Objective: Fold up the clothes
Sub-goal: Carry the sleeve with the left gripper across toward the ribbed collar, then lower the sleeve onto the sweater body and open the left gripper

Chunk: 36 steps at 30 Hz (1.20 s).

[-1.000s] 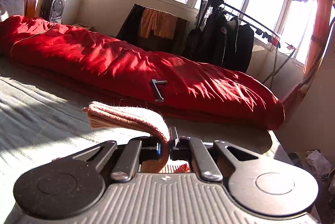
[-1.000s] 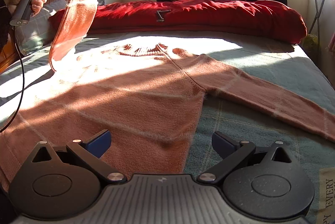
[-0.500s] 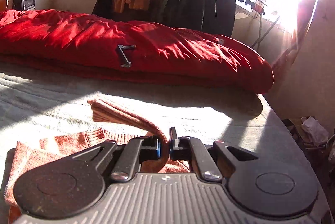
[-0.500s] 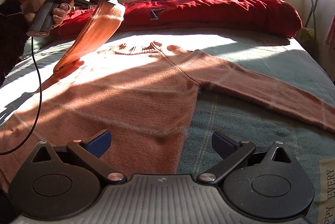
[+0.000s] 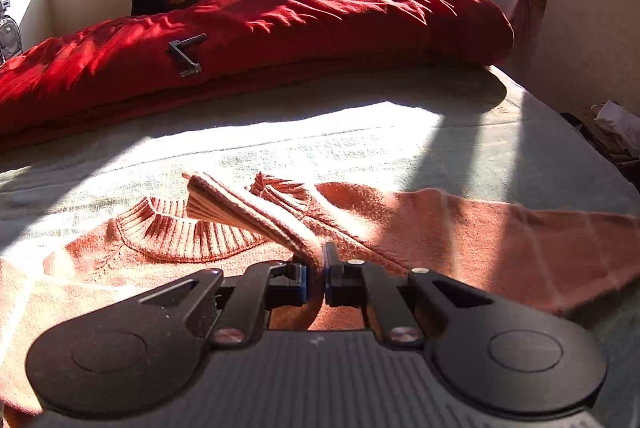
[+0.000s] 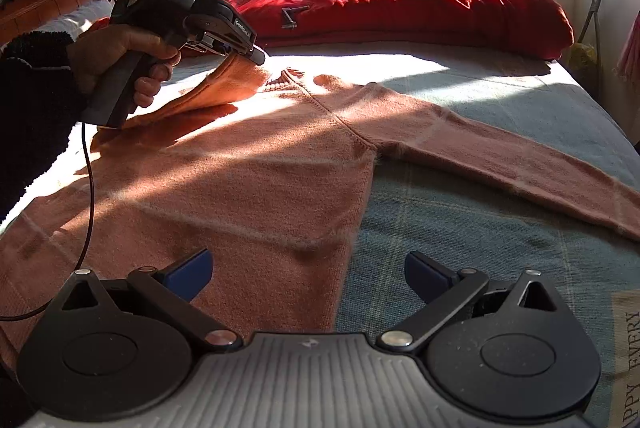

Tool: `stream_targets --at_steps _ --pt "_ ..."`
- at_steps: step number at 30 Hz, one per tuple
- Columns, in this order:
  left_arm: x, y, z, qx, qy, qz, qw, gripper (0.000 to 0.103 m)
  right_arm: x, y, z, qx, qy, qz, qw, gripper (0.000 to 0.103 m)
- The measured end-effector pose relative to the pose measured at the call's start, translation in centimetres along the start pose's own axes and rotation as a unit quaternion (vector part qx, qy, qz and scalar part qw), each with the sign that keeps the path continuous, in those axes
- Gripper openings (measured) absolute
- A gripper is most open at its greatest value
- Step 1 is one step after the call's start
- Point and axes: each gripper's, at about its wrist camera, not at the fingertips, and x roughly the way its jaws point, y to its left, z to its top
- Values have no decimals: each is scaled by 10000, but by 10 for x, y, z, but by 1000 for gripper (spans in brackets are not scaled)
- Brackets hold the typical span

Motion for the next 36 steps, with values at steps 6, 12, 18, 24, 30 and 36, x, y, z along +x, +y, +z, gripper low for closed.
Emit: stream_targets --at_steps 6,12,18,24,30,36 --pt "3 -12 -7 366 12 24 9993 12 1 -3 -3 48 70 -99 9999 103" --pt "0 -26 -12 844 -61 -32 9964 41 2 -2 -2 57 79 -112 9999 103" --pt "-4 -45 -20 1652 -166 162 9860 48 3 0 -2 67 92 -130 9999 103" --pt "-6 -50 -25 1979 -254 55 9799 52 2 1 -2 100 87 -183 9997 103" --pt "-25 -34 -25 1721 -350 -263 9841 56 2 4 0 84 104 -219 9997 103" --pt "-62 3 -30 1339 -489 -746 9870 59 4 12 10 -55 86 -266 9996 103"
